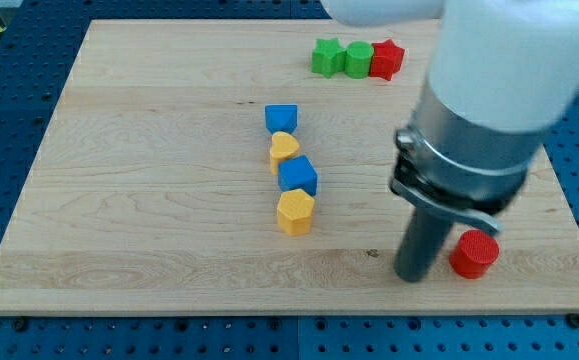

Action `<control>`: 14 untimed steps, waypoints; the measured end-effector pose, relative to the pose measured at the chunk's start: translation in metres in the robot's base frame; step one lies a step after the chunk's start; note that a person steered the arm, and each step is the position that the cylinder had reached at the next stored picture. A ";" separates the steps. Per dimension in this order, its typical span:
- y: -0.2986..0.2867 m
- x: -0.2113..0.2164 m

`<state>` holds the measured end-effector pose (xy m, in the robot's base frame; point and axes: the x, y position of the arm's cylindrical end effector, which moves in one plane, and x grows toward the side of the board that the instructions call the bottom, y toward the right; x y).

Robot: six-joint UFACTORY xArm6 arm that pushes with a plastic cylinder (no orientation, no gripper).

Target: Push the red circle towards the center right

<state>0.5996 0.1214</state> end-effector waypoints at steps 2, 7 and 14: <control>0.069 -0.104; 0.136 -0.078; 0.160 -0.130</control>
<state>0.4696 0.2817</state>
